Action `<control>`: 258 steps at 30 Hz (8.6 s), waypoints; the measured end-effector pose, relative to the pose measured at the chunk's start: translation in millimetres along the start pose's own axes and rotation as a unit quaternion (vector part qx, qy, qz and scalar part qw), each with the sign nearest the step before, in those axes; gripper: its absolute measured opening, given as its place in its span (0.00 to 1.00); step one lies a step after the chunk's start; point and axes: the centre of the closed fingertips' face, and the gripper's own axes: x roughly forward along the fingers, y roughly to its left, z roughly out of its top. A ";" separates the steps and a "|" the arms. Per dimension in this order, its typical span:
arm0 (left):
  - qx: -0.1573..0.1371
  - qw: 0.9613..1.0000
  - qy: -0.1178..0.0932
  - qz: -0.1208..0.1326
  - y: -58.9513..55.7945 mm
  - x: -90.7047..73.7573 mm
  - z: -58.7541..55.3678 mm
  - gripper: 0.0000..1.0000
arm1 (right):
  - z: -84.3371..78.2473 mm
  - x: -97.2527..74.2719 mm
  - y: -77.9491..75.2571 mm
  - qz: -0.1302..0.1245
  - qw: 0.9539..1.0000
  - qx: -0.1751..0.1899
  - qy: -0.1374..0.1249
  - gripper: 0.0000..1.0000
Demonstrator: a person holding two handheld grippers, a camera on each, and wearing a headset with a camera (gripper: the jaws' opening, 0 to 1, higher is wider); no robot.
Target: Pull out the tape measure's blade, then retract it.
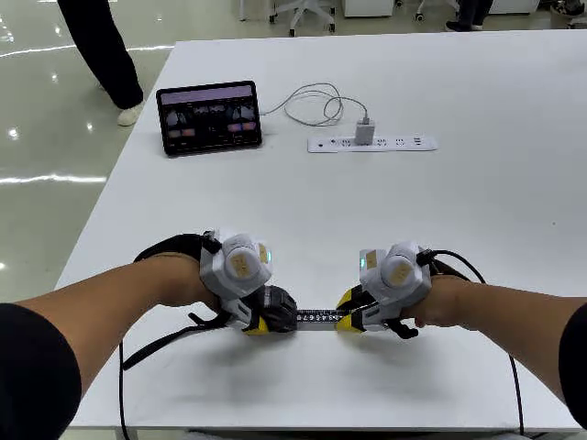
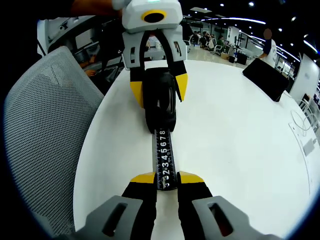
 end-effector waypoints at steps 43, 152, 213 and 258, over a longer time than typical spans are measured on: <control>-0.003 1.000 0.000 0.005 -0.6 0.5 0.5 0.34 | -29.4 -24.6 -2.5 -0.002 1.000 0.016 0.014 0.11; -0.005 1.000 0.001 0.010 -1.4 0.4 0.5 0.34 | -110.2 -97.9 -10.0 -0.041 0.997 0.057 0.037 0.11; -0.007 1.000 -0.004 0.011 -1.7 0.6 1.2 0.34 | -123.2 -106.0 -9.4 -0.047 0.995 0.076 0.039 0.12; -0.217 0.963 -0.133 0.091 25.2 -19.1 21.0 1.00 | -114.6 -110.1 -12.3 -0.076 0.989 0.110 0.060 0.39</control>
